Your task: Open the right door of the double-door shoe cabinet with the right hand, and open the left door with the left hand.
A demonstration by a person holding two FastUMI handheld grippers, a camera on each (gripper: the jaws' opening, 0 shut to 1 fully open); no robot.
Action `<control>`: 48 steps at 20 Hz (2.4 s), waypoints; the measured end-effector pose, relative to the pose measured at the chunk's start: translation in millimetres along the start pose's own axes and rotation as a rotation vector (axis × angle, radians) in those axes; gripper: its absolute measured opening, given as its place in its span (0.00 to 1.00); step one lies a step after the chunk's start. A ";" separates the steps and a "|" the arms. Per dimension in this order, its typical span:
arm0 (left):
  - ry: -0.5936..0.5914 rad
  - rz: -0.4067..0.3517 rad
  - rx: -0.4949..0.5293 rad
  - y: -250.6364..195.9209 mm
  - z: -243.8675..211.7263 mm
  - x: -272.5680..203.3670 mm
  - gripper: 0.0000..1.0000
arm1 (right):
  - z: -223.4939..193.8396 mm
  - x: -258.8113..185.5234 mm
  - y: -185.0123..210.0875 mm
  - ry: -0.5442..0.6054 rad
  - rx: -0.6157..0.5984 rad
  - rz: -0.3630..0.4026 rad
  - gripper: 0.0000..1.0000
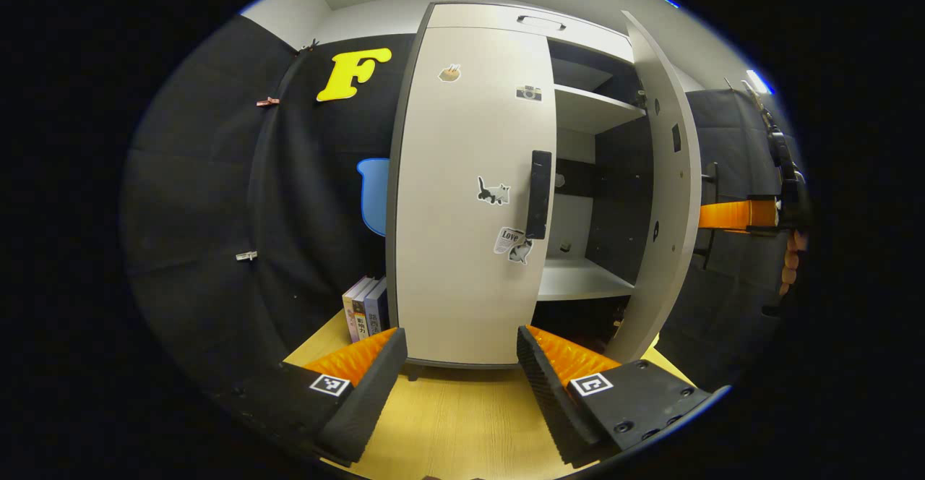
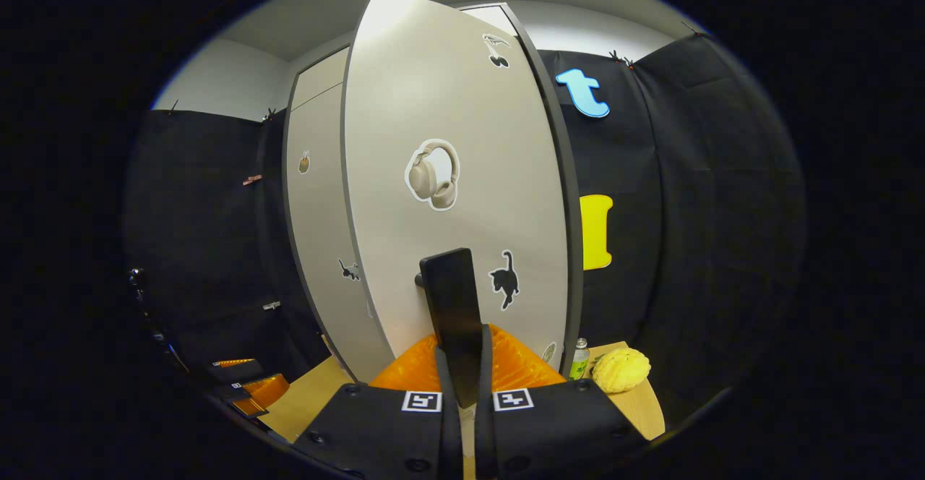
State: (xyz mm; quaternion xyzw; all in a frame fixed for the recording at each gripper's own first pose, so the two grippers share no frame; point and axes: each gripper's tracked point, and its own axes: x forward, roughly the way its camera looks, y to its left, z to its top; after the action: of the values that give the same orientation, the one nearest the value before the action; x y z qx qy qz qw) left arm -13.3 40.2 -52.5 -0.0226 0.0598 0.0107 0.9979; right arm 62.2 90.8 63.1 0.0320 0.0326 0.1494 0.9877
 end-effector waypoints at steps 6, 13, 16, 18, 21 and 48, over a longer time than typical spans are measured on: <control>-0.004 -0.006 0.013 -8.9 2.9 2.3 0.95 | 0.4 -8.7 -11.3 -0.003 0.003 -0.023 0.11; 0.001 -0.005 0.028 -13.2 2.3 6.9 0.95 | 4.3 -28.5 -50.2 -0.031 0.036 -0.137 0.10; -0.005 -0.020 0.021 -21.3 3.7 10.6 0.95 | 6.1 -33.8 -72.9 -0.039 0.043 -0.207 0.10; -0.009 -0.030 0.017 -27.3 6.1 12.2 0.95 | 8.5 -36.4 -87.6 -0.043 0.047 -0.250 0.09; -0.011 -0.071 0.007 -42.1 8.6 12.5 0.95 | 10.1 -36.6 -94.1 -0.042 0.084 -0.227 0.05; -0.103 -0.133 -0.002 -55.5 82.6 62.4 0.95 | -37.2 -155.5 -137.7 -0.073 0.120 -0.476 0.81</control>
State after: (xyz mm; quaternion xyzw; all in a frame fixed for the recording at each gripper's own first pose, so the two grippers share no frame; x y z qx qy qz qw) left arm 59.8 -10.2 24.4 -0.0267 0.0068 -0.0542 0.9981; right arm -48.4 -84.7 24.6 0.0876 0.0123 -0.0911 0.9919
